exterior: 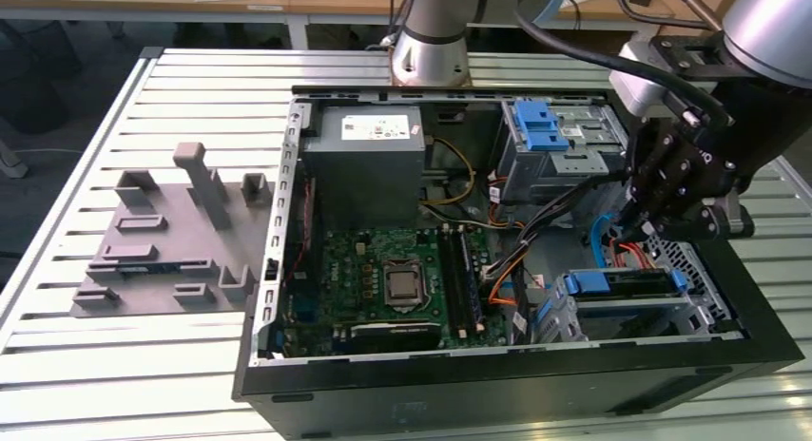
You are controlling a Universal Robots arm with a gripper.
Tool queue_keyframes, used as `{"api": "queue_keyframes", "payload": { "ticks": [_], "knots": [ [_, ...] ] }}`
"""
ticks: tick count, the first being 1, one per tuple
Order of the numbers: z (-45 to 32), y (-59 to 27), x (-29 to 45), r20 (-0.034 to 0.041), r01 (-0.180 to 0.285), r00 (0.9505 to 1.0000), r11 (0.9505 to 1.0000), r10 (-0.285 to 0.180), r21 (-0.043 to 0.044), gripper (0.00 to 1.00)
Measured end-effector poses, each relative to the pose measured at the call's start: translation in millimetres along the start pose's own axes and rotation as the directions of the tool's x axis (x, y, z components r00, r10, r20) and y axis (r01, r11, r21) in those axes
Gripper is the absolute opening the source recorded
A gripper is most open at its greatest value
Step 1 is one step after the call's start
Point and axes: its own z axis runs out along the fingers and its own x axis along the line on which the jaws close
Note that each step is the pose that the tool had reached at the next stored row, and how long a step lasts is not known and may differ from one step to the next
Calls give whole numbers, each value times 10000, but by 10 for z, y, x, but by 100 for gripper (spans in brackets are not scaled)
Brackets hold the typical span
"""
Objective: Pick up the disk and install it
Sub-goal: 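Insert the second disk wire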
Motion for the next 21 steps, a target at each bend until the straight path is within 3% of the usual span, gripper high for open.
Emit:
{"api": "queue_keyframes", "payload": {
  "ticks": [6,7,9,12,21],
  "knots": [
    [38,-1,-15,-187,-3,9998,10000,2,-2,24],
    [41,-1,-16,-187,-3,9998,10000,3,-2,17],
    [44,-1,-16,-180,-3,9998,10000,3,-1,16],
    [56,-1,-16,-129,-2,9999,10000,2,-1,16],
    [86,-1,1,-128,-1,9999,10000,1,5,16]
  ]
}}
